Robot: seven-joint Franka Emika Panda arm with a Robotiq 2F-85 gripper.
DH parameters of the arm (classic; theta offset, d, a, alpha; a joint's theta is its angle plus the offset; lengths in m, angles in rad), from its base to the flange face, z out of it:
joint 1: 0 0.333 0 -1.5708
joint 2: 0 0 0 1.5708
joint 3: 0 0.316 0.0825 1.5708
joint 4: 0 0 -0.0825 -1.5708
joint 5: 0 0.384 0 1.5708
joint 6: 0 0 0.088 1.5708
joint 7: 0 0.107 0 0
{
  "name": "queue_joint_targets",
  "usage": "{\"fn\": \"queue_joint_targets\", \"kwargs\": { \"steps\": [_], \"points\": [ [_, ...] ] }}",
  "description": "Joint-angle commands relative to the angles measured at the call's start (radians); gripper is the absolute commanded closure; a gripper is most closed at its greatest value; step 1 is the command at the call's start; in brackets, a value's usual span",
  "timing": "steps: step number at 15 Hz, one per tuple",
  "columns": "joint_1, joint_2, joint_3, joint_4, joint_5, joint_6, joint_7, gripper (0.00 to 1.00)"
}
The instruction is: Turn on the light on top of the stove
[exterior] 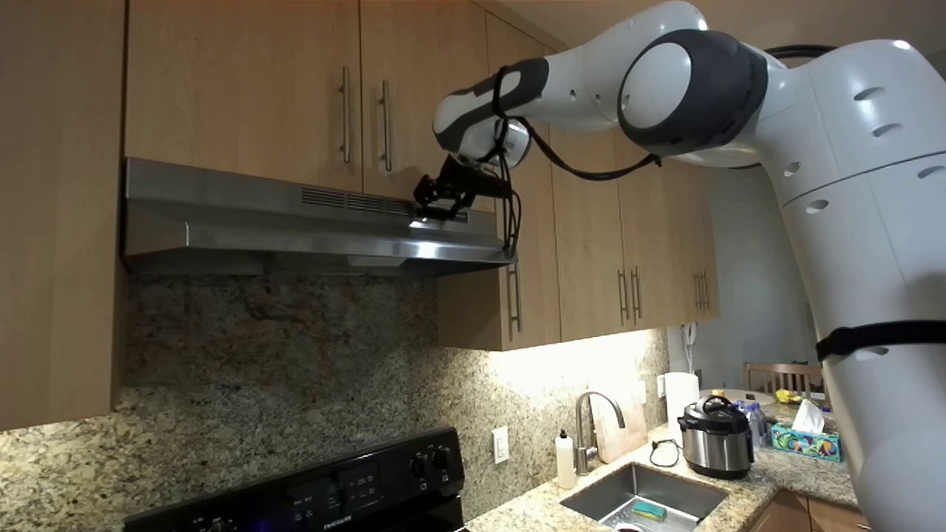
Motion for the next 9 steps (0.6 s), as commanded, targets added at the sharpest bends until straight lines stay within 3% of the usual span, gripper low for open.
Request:
{"fn": "queue_joint_targets", "kwargs": {
  "steps": [1,9],
  "points": [
    [0.008,-0.008,-0.001,-0.02,-0.024,0.022,0.011,0.0],
    [0.008,0.04,0.0,0.024,-0.024,0.042,-0.002,0.0]
  ]
}}
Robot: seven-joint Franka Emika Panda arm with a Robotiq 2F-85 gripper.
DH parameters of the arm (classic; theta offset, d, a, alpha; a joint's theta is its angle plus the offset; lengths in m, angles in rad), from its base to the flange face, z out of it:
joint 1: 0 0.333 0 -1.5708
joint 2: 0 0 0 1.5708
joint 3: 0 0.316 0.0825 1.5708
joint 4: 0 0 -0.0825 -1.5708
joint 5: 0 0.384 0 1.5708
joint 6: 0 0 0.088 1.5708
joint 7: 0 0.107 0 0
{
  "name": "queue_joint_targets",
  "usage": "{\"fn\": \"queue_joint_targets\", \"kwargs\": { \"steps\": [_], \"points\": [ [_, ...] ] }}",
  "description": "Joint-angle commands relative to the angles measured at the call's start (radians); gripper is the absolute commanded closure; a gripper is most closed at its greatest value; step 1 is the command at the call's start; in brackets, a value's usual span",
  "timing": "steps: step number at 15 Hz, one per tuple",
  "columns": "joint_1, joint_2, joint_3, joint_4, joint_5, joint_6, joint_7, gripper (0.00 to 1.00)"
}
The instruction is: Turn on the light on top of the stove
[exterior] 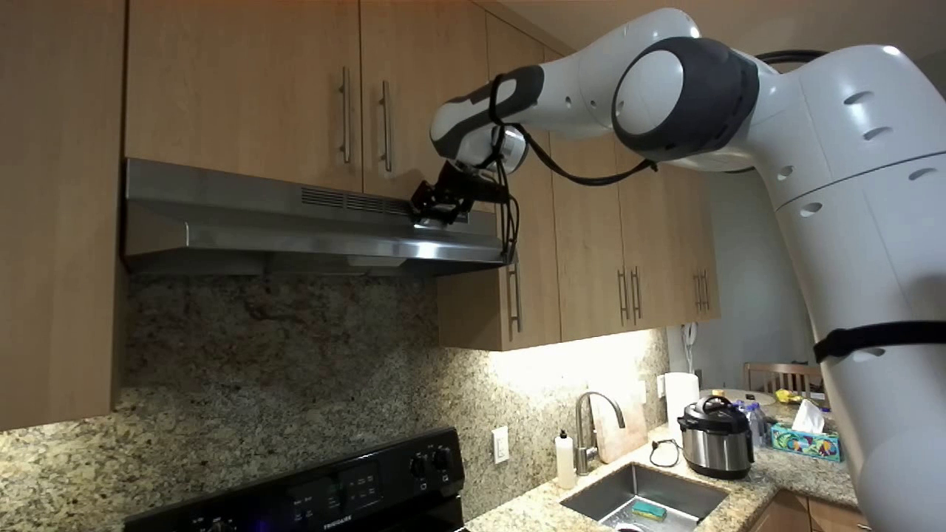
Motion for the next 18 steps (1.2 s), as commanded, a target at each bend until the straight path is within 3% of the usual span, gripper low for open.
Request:
{"fn": "queue_joint_targets", "kwargs": {
  "steps": [1,18],
  "points": [
    [0.009,0.014,0.0,0.018,-0.026,0.037,0.0,0.0],
    [0.024,-0.063,-0.01,-0.058,-0.122,0.08,0.052,0.0]
  ]
}}
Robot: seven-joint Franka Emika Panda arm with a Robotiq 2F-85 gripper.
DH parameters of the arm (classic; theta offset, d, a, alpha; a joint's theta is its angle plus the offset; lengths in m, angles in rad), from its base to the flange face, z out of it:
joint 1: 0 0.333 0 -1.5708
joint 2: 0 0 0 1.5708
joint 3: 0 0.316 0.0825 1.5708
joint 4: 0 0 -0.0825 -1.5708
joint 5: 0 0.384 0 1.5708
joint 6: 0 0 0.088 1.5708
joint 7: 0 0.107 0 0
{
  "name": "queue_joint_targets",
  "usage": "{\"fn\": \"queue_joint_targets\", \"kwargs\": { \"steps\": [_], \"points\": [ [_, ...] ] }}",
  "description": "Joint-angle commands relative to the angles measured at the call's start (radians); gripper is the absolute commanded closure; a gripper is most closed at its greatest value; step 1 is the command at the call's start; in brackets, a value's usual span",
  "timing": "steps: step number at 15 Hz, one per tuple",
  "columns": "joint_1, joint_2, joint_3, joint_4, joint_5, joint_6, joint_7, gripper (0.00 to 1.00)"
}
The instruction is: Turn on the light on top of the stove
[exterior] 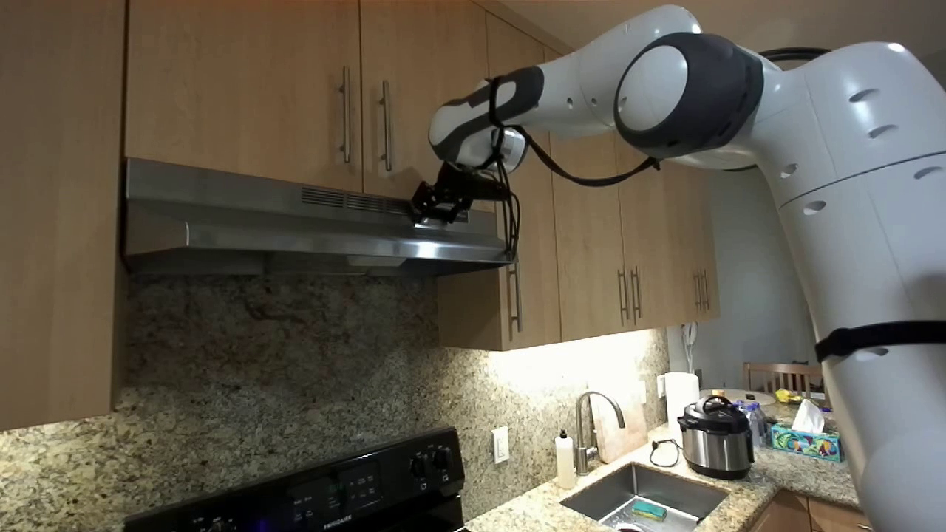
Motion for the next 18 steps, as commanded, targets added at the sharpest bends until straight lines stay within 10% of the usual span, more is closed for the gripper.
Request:
{"fn": "queue_joint_targets", "kwargs": {
  "steps": [1,18],
  "points": [
    [0.015,-0.059,-0.008,-0.051,-0.054,0.071,0.042,0.0],
    [-0.005,-0.095,0.021,-0.078,0.094,0.007,0.016,0.0]
  ]
}}
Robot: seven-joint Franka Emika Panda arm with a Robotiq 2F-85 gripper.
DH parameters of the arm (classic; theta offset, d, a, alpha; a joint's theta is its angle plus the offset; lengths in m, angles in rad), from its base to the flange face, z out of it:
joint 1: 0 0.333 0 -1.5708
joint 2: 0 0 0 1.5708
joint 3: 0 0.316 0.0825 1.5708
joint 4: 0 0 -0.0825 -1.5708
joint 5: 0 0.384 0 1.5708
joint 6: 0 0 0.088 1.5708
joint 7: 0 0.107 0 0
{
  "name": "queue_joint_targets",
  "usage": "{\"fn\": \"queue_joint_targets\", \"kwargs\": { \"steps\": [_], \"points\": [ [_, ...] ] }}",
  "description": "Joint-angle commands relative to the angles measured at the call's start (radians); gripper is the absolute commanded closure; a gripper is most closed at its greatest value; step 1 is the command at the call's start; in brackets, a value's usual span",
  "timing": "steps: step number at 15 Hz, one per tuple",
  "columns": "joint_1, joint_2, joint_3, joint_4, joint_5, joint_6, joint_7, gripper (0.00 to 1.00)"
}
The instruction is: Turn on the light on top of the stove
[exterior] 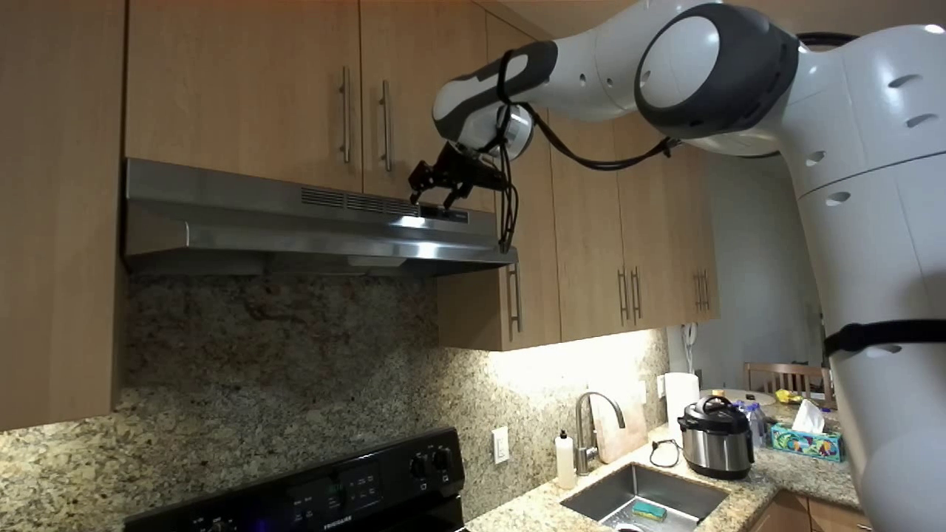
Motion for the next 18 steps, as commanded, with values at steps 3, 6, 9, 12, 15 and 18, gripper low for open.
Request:
{"fn": "queue_joint_targets", "kwargs": {
  "steps": [3,6,9,12,15,18],
  "points": [
    [-0.009,-0.023,-0.016,-0.033,-0.002,-0.044,0.015,0.0],
    [-0.008,-0.017,-0.026,-0.028,0.01,-0.067,0.009,0.0],
    [-0.007,-0.009,-0.027,-0.018,0.02,-0.077,-0.002,0.0],
    [-0.007,0.0,-0.027,-0.01,0.025,-0.078,-0.006,0.0],
    [-0.012,0.016,-0.027,0.001,0.052,-0.069,-0.019,0.0],
    [-0.016,0.023,-0.026,0.003,0.1,-0.053,-0.039,0.0]
  ]
}}
